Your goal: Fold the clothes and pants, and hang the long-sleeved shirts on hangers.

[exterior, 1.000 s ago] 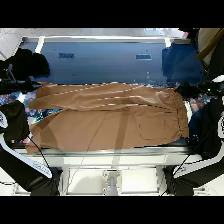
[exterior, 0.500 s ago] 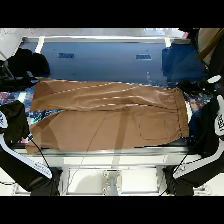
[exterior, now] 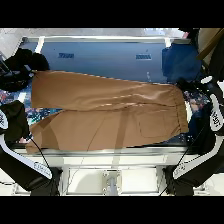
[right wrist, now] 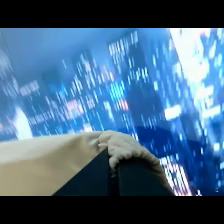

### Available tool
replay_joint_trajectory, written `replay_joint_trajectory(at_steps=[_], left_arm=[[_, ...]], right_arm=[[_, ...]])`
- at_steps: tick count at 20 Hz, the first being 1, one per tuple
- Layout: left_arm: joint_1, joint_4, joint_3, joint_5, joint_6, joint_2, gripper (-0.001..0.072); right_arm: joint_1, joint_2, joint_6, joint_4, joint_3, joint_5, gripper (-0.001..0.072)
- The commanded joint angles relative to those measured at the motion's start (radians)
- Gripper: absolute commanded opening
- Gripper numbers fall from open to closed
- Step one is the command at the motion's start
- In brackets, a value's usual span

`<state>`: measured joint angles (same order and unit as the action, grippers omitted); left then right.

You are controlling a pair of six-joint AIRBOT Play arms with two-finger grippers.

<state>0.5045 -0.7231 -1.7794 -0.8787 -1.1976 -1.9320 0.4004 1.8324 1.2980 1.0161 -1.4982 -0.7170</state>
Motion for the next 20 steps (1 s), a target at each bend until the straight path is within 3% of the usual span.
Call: replay_joint_trajectory(at_steps=[1, 5, 6, 7, 8, 11, 13, 16, 20], left_arm=[[-0.01, -0.01, -0.001, 0.042, -0.007, 0.008, 0.0009], [-0.023, -0.035, -0.001, 0.05, -0.007, 0.001, 0.001], [-0.023, -0.032, -0.001, 0.048, -0.008, 0.002, 0.0042], [-0.023, -0.026, -0.001, 0.042, -0.025, 0.005, 0.0388], [-0.023, -0.025, -0.001, 0.041, -0.078, 0.016, 0.072], [0.029, -0.03, -0.001, -0.061, -0.104, 0.1, 0.0703], [0.099, -0.064, -0.001, -0.225, -0.097, 0.187, 0.0703], [0.208, -0.29, 0.039, -0.518, -0.077, 0.325, 0.0702], [0.383, -0.332, 0.476, -0.522, -0.109, 0.588, 0.0702]], right_arm=[[-0.006, 0.002, 0.023, 0.001, -0.024, 0.045, 0.0026], [-0.01, 0.024, 0.085, 0.004, -0.019, 0.045, 0.0026], [-0.01, 0.025, 0.092, 0.001, -0.019, 0.045, 0.0037], [-0.01, 0.021, 0.098, -0.023, -0.02, 0.042, 0.0215], [-0.01, 0.012, 0.096, -0.042, -0.024, 0.029, 0.0449], [0.021, -0.074, 0.095, 0.009, -0.05, -0.116, 0.0458], [0.063, -0.172, 0.095, 0.101, -0.05, -0.27, 0.0451], [0.129, -0.327, 0.046, 0.158, -0.003, -0.492, 0.0448], [0.155, -0.542, 0.035, 0.159, 0.199, -0.513, 0.0448]])
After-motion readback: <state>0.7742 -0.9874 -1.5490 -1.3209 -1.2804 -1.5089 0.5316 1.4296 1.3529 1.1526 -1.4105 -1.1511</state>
